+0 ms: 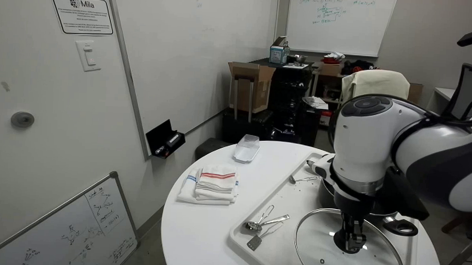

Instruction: Remove the glass lid from the black pot and put it on the white tray

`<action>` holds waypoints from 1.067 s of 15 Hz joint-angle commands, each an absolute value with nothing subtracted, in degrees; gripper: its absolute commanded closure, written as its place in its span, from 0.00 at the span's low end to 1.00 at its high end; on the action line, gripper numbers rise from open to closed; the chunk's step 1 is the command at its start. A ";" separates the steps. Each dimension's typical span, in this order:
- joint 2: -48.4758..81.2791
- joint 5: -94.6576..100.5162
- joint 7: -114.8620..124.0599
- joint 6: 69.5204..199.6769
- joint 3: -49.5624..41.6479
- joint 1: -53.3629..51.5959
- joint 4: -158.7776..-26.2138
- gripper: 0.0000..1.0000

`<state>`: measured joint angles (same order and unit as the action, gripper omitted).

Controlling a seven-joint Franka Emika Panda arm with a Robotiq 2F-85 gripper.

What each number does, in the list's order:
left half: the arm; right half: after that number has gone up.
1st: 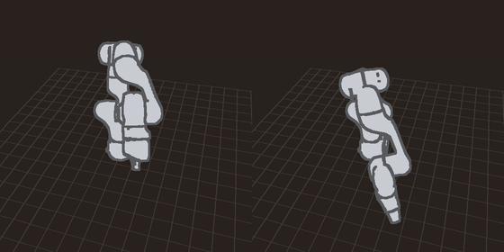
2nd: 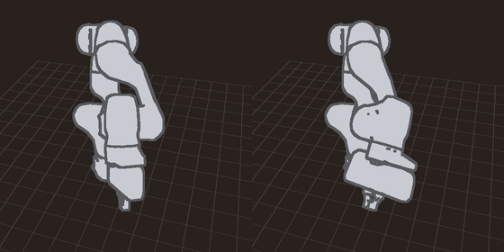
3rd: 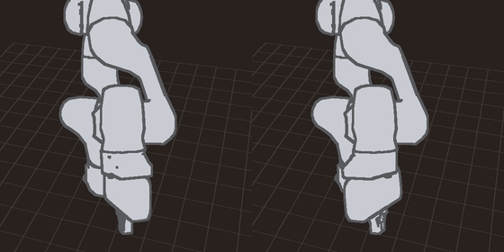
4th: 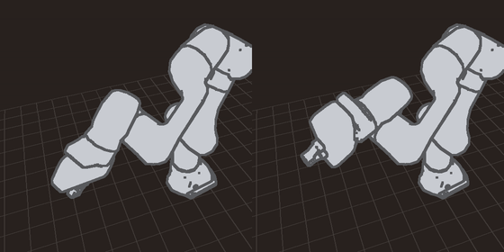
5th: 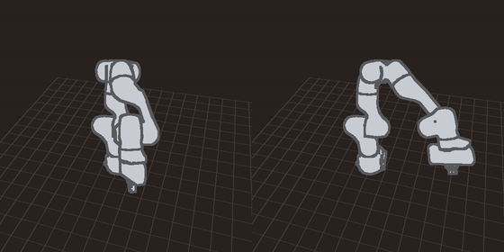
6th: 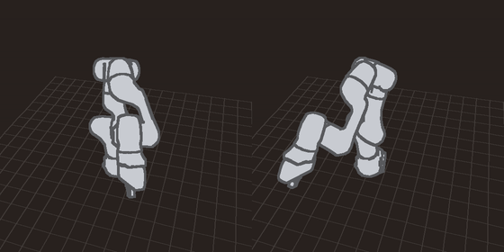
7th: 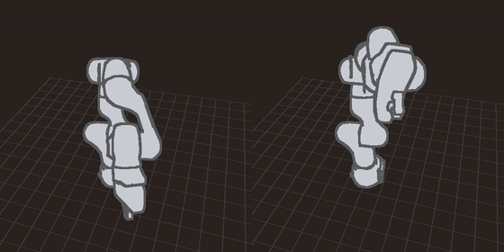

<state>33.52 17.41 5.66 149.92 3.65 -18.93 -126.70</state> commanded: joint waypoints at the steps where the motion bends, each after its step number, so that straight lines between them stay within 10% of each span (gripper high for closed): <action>1: 38.22 17.99 5.77 150.36 2.66 -19.63 -121.87 0.75; 16: 46.50 18.71 3.83 154.52 -0.32 -20.24 -119.33 0.75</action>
<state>46.46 17.49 4.67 153.52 0.76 -19.25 -119.05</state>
